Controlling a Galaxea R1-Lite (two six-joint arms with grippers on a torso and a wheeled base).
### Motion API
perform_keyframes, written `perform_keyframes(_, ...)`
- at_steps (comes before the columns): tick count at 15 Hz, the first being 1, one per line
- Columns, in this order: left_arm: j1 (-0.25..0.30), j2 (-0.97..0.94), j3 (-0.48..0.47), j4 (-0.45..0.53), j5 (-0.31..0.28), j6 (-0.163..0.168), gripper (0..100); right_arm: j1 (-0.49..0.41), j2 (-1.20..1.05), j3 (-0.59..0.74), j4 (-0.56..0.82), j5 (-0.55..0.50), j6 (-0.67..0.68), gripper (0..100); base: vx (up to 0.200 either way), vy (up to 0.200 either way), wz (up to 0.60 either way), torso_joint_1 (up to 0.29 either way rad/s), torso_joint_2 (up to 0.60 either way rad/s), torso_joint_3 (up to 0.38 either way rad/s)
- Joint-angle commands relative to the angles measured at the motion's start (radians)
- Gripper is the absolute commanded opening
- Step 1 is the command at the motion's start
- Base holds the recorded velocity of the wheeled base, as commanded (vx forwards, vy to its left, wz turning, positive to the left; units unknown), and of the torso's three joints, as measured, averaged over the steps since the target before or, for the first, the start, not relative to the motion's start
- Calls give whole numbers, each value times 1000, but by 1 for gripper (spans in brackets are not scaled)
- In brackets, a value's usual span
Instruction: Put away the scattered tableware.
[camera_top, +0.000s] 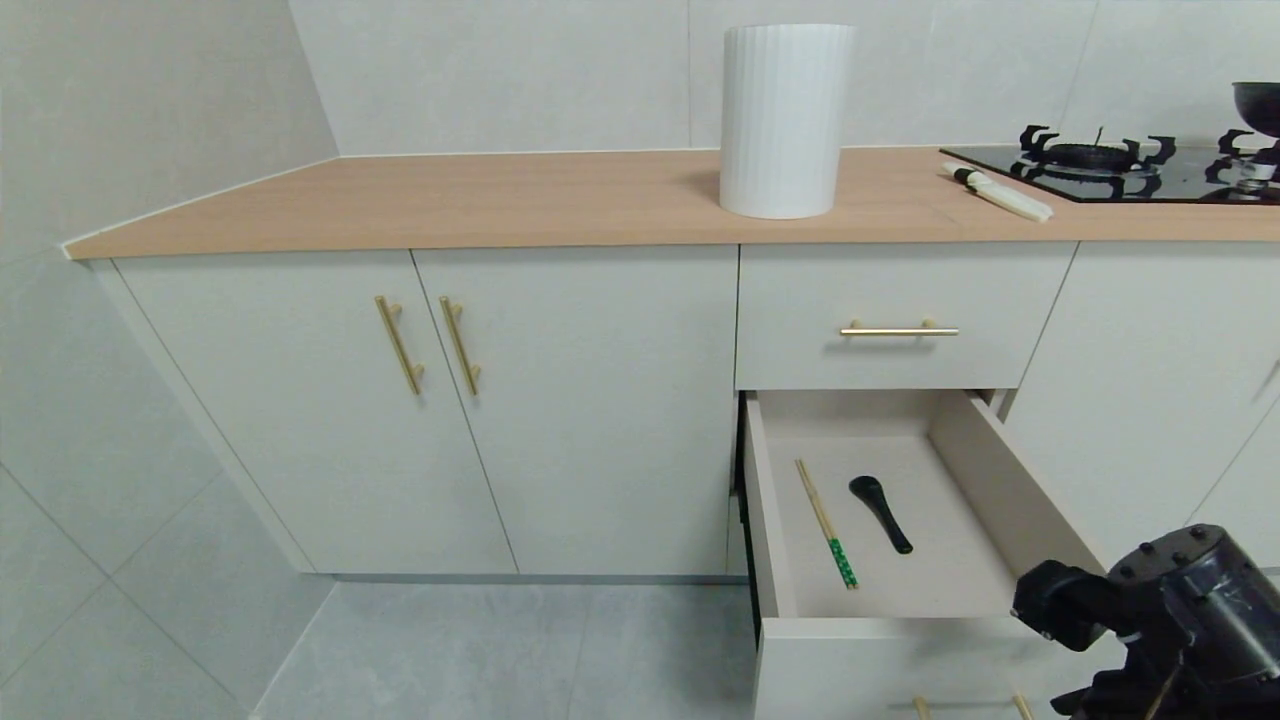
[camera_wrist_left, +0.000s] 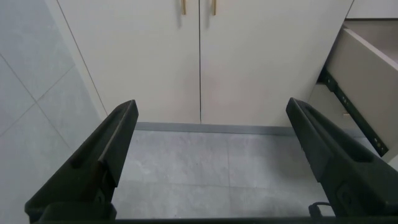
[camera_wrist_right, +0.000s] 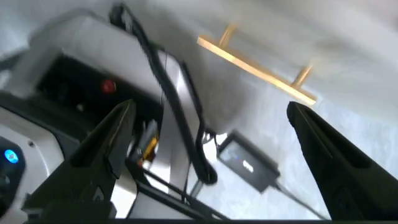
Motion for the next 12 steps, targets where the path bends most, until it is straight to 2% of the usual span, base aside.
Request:
perform_keyframes(1,0,0,0,0,0,0,100,3,86,-9,-4,-28,12,100,0,0,0,0,0,0)
perform_keyframes(10,0,0,0,0,0,0,100,-36,224,-112,-49,-137,239,100,0,0,0,0,0,0)
perform_keyframes(12,0,0,0,0,0,0,100,-43,226,-117,-69,-147,240,100,0,0,0,0,0,0)
